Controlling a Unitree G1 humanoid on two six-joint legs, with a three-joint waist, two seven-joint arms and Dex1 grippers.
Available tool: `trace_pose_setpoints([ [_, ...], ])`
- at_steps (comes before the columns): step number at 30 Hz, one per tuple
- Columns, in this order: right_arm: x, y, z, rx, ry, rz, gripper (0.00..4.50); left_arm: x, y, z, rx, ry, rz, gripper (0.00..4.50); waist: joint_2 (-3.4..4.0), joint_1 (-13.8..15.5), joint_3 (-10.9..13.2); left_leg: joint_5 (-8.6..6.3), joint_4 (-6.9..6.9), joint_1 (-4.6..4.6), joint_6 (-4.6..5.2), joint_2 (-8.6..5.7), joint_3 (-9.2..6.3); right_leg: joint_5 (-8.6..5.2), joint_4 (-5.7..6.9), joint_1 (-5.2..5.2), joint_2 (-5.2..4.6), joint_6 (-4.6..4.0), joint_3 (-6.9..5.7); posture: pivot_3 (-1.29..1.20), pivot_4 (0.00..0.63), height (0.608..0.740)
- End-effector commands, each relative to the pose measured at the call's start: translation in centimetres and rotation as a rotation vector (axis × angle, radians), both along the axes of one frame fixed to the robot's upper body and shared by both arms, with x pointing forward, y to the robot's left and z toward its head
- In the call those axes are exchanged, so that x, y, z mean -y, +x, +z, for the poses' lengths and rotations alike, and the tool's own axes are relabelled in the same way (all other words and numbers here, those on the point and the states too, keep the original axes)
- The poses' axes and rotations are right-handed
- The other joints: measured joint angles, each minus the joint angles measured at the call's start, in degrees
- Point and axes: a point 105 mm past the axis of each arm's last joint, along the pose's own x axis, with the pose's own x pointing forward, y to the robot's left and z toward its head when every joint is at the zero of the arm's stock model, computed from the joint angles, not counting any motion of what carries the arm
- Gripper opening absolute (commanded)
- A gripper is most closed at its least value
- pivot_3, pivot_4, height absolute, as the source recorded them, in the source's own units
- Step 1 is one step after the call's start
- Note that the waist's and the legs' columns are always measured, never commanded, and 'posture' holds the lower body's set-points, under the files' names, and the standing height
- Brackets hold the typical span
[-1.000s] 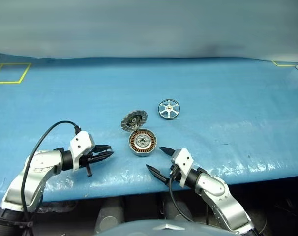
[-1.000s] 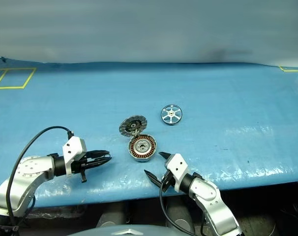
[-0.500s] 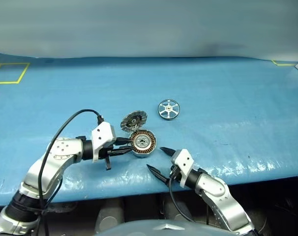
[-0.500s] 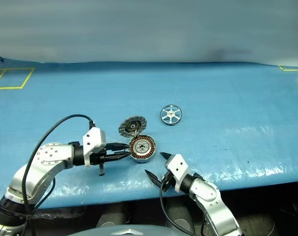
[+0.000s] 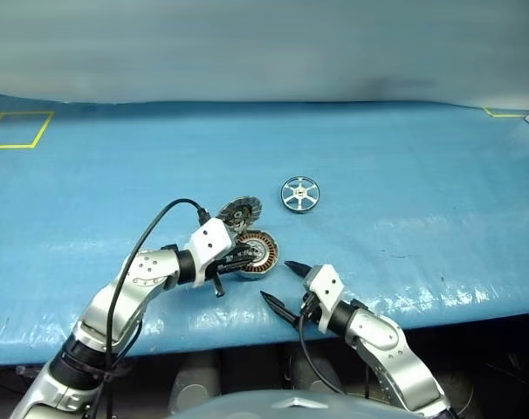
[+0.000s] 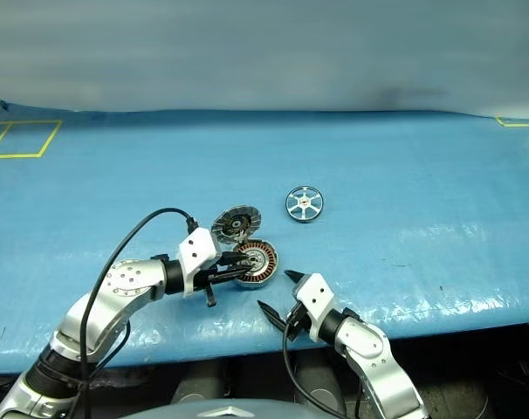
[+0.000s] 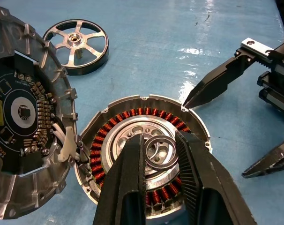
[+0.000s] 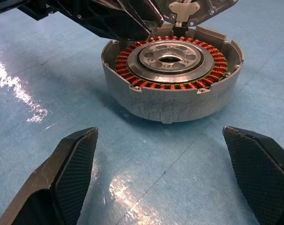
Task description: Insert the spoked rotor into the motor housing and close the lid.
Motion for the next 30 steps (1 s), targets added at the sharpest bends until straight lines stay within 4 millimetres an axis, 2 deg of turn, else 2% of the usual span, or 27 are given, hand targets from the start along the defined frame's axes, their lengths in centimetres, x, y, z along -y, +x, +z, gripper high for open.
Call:
trace_pose_setpoints([
  [1,-0.2,0.2,0.8,0.028,0.015,0.003,4.50,0.4,0.5,0.3,0.031,0.006,0.011,0.64,0.01,0.0,0.0,0.00,0.00,0.00,0.00,0.00,0.00,0.00,0.00,0.00,0.00,0.00,0.00,0.00,0.150,0.740],
  [9,-0.2,0.2,0.9,0.028,0.023,-0.014,4.50,0.6,1.1,-0.2,0.028,0.032,0.044,0.64,0.01,0.0,0.0,0.00,0.01,0.00,0.00,-0.01,0.00,0.01,0.01,0.01,0.00,0.00,0.00,0.00,0.150,0.740],
  [20,-0.2,0.3,0.9,0.029,0.031,-0.026,4.50,0.9,0.9,-1.1,0.003,0.066,0.017,0.64,0.01,0.0,0.0,0.00,0.03,0.01,0.00,-0.01,-0.02,0.01,0.02,0.03,0.00,0.01,0.00,0.00,0.150,0.740],
  [30,-0.1,0.3,0.9,0.027,0.029,-0.029,4.50,1.4,1.6,-0.6,0.030,0.061,0.019,0.64,0.01,0.0,0.0,0.00,0.08,0.02,0.00,-0.02,-0.02,0.02,0.03,0.07,0.00,0.02,0.00,0.00,0.150,0.740],
])
